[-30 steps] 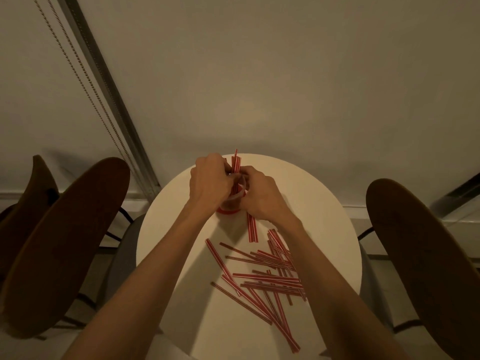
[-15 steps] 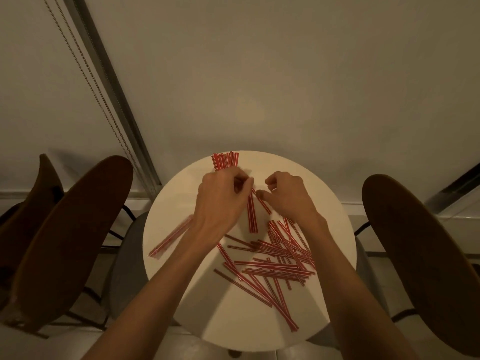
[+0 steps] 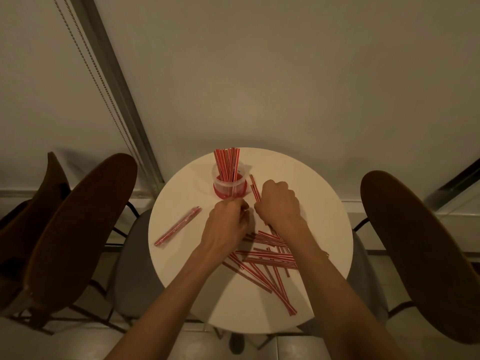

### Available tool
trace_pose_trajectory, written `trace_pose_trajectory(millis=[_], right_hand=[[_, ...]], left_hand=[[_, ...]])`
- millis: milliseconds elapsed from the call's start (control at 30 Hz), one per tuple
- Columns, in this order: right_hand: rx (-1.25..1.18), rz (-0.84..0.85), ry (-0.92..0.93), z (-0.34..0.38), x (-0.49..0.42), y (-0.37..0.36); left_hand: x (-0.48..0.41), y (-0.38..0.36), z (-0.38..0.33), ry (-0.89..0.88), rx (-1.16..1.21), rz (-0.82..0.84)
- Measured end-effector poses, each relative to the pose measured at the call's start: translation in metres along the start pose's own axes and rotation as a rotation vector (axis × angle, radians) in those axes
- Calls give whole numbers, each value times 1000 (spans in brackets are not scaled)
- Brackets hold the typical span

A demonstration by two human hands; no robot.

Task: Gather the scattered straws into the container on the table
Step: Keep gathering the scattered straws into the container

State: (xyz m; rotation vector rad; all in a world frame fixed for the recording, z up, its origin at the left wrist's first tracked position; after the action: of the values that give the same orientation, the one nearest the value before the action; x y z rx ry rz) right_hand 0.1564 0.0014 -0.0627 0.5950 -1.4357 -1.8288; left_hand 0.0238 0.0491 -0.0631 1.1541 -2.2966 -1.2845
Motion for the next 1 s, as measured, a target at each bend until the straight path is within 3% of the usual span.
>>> trace_pose_trajectory(millis=[200, 400, 533, 700, 1000], right_hand=[[-84, 38, -41, -8, -4, -8], [-435, 3, -108, -33, -5, -3], [-679, 43, -60, -33, 4, 10], [-799, 155, 24, -22, 10, 17], [-954, 256, 91, -10, 5, 26]], left_hand=[[-6, -1, 3, -7, 75, -25], [-13, -1, 10, 97, 253, -35], [-20, -11, 12, 211, 567, 41], [-28, -11, 11, 336, 919, 54], [-39, 25, 14, 313, 832, -23]])
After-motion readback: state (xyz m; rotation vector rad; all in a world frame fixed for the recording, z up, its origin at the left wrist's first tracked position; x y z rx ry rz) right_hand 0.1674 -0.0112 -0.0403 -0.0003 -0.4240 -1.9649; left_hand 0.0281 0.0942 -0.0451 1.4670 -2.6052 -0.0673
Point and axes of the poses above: each hand's wrist, its own x-axis away from the middle knuckle, its own y-axis out of the back of the hand, z = x × y, the point moved 10 cm from there along -x, towards the middle knuckle, and after that the axes turned 4 degrees about y, right-handed, at the moved point
